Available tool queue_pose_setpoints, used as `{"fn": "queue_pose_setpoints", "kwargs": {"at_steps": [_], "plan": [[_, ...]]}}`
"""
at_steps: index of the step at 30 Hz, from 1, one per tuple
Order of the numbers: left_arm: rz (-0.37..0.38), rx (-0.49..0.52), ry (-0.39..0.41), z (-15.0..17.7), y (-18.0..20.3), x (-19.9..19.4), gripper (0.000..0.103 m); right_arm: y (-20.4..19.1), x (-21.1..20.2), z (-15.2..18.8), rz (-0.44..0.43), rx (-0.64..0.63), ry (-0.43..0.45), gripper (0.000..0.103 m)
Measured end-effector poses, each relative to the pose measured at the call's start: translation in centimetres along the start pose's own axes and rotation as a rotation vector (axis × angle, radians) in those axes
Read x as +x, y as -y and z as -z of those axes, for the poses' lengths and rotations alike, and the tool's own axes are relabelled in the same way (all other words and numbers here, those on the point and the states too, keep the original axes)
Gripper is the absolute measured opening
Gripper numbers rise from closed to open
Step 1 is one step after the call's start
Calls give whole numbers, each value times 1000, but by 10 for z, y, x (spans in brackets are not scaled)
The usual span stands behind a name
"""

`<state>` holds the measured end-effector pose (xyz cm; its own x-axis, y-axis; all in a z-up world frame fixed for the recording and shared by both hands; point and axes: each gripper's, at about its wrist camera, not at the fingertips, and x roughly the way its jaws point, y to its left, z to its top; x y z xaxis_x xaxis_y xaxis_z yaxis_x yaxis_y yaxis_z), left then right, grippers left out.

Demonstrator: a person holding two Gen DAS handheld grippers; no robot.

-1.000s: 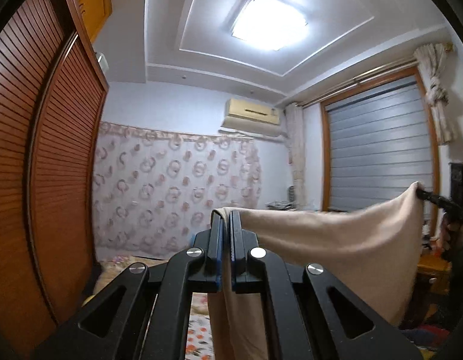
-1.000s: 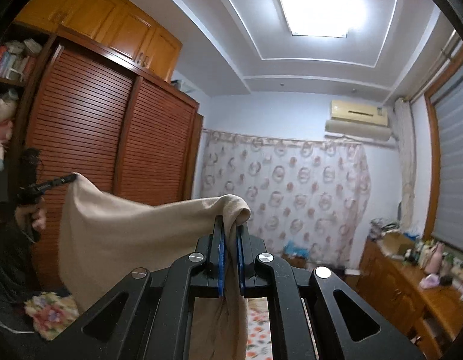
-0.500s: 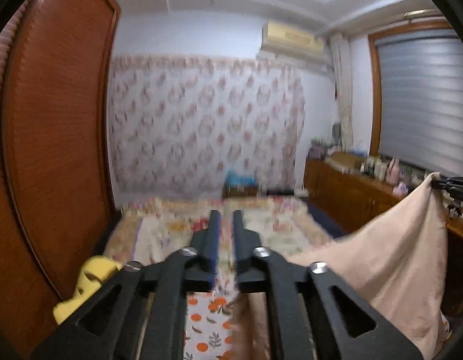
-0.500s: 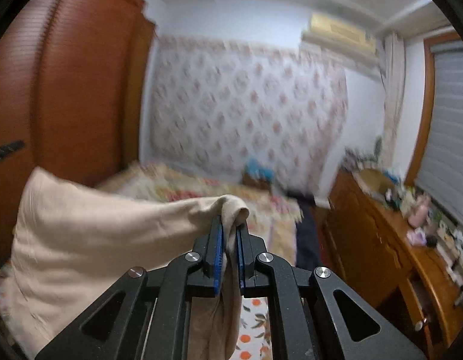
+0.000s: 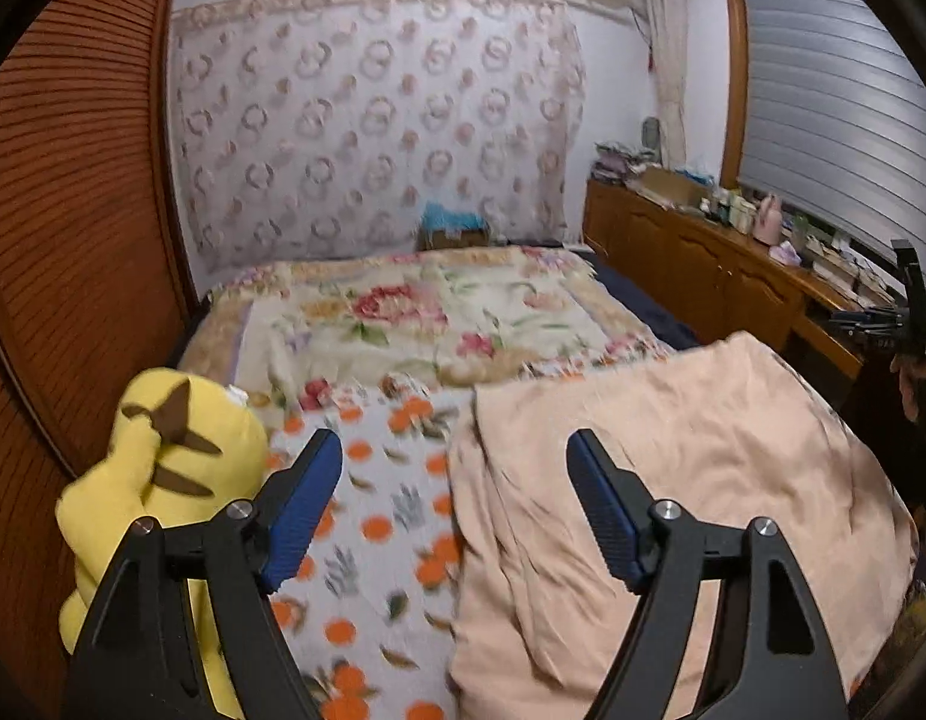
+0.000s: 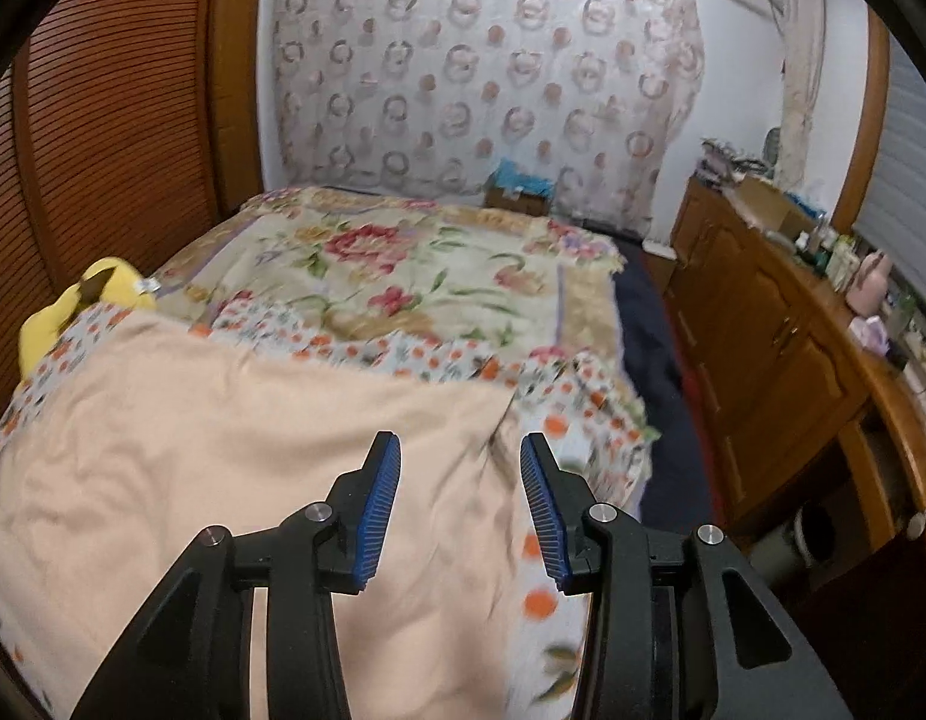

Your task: Fold small clothes

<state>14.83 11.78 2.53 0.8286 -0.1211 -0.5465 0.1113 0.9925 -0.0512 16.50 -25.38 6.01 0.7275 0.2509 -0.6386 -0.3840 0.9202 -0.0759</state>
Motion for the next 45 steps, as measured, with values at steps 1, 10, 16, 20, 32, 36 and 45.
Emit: {"fn": "queue_pose_setpoints", "kwargs": {"at_steps": [1,10,16,20,32,36,45], "plan": [[11,-5,-10,4,2,0,78,9,-13,10,-14,9,-2,43],[81,26,-150,48,40,15,78,25,-19,72,-126,86,-103,43],[82,38,-256,68,53,42,78,49,-4,73,-115,147,-160,43],[83,9,-325,77,51,57,78,64,-1,63,-122,183,-186,43],[41,84,-321,88,63,60,86,73,-2,53,-103,124,-155,35],[37,84,-322,87,62,60,88,75,-10,55,-77,88,-134,35],[32,71,-355,87,61,58,91,60,-6,62,-37,44,-105,35]]}}
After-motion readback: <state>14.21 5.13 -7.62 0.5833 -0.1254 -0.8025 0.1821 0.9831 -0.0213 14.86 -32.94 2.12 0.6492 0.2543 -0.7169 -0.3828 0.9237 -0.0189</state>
